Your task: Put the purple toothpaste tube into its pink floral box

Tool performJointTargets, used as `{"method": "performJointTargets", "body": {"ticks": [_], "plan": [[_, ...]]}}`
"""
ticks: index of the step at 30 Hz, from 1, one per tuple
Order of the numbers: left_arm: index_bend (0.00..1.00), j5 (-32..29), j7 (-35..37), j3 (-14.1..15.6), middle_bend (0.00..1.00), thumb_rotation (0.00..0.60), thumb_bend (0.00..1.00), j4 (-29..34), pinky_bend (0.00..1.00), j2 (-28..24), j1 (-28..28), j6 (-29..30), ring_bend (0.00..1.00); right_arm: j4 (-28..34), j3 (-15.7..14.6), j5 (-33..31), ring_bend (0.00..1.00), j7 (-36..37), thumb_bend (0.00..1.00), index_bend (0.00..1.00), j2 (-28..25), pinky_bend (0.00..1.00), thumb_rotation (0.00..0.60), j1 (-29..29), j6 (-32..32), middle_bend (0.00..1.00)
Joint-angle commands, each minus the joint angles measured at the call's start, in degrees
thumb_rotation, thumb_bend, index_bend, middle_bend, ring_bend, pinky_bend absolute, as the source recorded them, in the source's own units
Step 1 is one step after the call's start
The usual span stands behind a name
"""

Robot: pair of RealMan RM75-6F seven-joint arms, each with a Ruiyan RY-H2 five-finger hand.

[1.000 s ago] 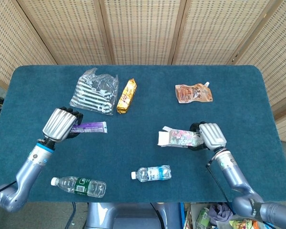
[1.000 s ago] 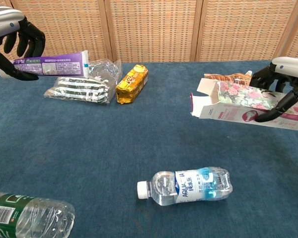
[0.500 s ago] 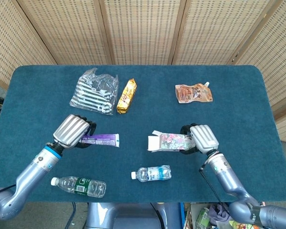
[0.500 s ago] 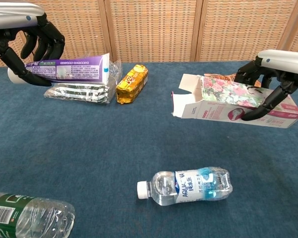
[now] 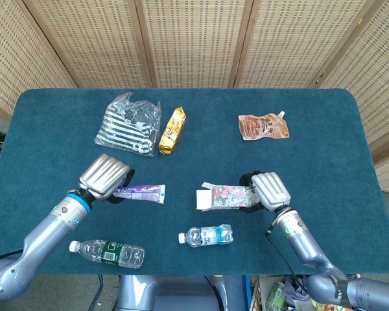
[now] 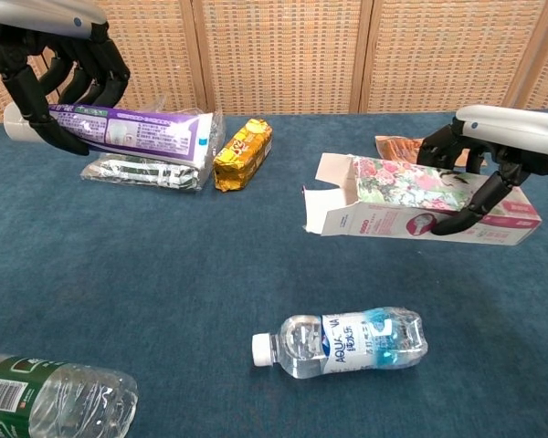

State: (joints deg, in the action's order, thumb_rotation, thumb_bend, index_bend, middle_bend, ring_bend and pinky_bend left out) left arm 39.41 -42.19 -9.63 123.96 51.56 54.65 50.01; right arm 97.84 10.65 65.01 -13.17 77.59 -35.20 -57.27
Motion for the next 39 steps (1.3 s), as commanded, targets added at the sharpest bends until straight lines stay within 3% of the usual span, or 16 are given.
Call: {"method": "performJointTargets", "body": {"ticks": [1,9,17,39], "plan": [[0.81,-6.1,-3.3,0.8,0.68,0.600,0.30,2.3,0.60,-0.2,4.5,0.4,0.57,0.4,0.0,-0.2,0.39,-0.5,0.00,0.59,0.1,0.49,0.600,-0.3,0.0,0.52],[0.81,-16.8,-7.8,3.0,0.68,0.600,0.30,3.5,0.60,3.7,11.7,4.7,0.57,1.9,-0.3,-0.5,0.39,-2.5,0.00,0.59,0.3,0.49,0.600,-1.1,-0.2,0.52],[0.81,-21.9,-9.4,3.9,0.68,0.600,0.30,2.8,0.60,8.2,15.4,10.2,0.57,2.3,-0.8,-1.3,0.39,-3.8,0.00,0.59,0.8,0.49,0.600,-1.6,0.0,0.52],[0.81,-22.5,-8.8,4.0,0.68,0.600,0.30,-0.6,0.60,18.9,18.2,16.7,0.57,4.4,-1.3,-2.7,0.39,-5.7,0.00,0.59,1.5,0.49,0.600,-2.7,-0.4,0.52]]}}
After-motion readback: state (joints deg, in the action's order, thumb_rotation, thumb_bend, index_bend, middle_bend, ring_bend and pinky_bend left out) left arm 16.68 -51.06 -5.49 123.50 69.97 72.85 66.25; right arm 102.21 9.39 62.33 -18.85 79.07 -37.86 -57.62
